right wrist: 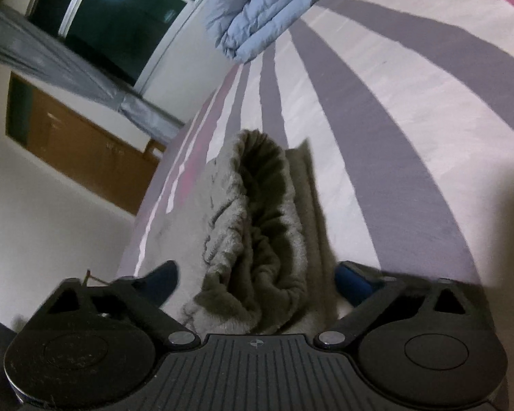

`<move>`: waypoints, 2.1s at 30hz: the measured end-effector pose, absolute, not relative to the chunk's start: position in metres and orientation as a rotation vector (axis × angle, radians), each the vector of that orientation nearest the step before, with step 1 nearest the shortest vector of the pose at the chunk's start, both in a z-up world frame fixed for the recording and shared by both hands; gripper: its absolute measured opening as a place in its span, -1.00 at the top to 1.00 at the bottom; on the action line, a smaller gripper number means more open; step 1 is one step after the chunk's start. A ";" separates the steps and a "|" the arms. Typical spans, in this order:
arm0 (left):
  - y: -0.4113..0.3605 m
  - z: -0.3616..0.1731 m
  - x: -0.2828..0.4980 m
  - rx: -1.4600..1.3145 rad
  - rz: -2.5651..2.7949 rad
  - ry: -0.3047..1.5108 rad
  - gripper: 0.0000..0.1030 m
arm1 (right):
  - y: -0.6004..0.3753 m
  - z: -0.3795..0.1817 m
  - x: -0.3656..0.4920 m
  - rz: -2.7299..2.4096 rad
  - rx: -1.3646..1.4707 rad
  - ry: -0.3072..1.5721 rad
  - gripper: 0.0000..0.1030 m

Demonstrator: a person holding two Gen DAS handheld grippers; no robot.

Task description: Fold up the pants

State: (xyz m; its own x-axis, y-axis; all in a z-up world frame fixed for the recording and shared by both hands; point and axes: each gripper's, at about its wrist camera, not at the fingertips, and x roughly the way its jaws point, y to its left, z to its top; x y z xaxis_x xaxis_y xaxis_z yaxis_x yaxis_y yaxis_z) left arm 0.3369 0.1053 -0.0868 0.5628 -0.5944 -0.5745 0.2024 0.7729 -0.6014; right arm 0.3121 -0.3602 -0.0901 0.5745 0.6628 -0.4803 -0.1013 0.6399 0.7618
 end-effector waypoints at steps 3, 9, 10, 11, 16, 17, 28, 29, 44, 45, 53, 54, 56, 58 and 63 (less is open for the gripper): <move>0.107 -0.087 0.347 -0.514 -0.549 0.898 -0.31 | -0.358 -0.092 0.312 0.499 0.743 0.850 -0.42; 0.125 -0.094 0.354 -0.547 -0.639 0.936 -0.16 | -0.364 -0.094 0.314 0.528 0.754 0.869 -0.42; 0.127 -0.094 0.352 -0.545 -0.643 0.940 -0.16 | -0.365 -0.093 0.316 0.535 0.742 0.876 -0.42; 0.127 -0.094 0.352 -0.540 -0.643 0.943 -0.17 | -0.366 -0.092 0.319 0.543 0.731 0.881 -0.42; 0.113 -0.101 0.363 -0.579 -0.663 0.911 -0.63 | -0.352 -0.099 0.337 0.577 0.713 0.912 -0.42; 0.108 -0.102 0.365 -0.589 -0.680 0.892 -0.91 | -0.345 -0.100 0.340 0.581 0.690 0.916 -0.42; 0.101 -0.093 0.340 -0.648 -0.636 0.730 0.66 | -0.320 -0.078 0.341 0.605 0.578 0.910 -0.01; 0.102 -0.088 0.339 -0.652 -0.643 0.719 0.66 | -0.320 -0.073 0.341 0.616 0.576 0.898 0.00; 0.157 -0.012 0.470 -0.390 -0.508 0.663 0.53 | -0.231 -0.043 0.510 0.714 0.514 0.798 0.02; 0.157 -0.022 0.482 -0.371 -0.457 0.684 0.12 | -0.225 -0.051 0.523 0.673 0.468 0.797 -0.21; 0.152 -0.073 0.471 -0.243 -0.126 0.718 -0.88 | -0.205 -0.096 0.539 0.413 0.233 0.856 -1.00; 0.155 -0.070 0.461 -0.246 -0.110 0.692 -0.88 | -0.210 -0.091 0.532 0.420 0.264 0.833 -1.00; 0.162 -0.063 0.438 -0.238 -0.089 0.644 -0.88 | -0.225 -0.083 0.513 0.431 0.322 0.787 -1.00; 0.177 -0.060 0.413 -0.248 -0.037 0.614 -0.88 | -0.244 -0.076 0.492 0.426 0.340 0.726 -1.00; 0.207 -0.062 0.341 -0.271 0.092 0.595 -0.88 | -0.297 -0.064 0.433 0.326 0.278 0.650 -1.00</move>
State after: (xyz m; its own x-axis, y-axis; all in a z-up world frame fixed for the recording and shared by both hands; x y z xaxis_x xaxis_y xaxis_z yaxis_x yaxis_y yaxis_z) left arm 0.3412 0.2073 -0.0618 0.8250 0.0075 -0.5651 -0.1630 0.9606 -0.2251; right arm 0.4332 -0.2974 -0.0644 0.7487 0.3804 -0.5429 -0.2084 0.9125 0.3520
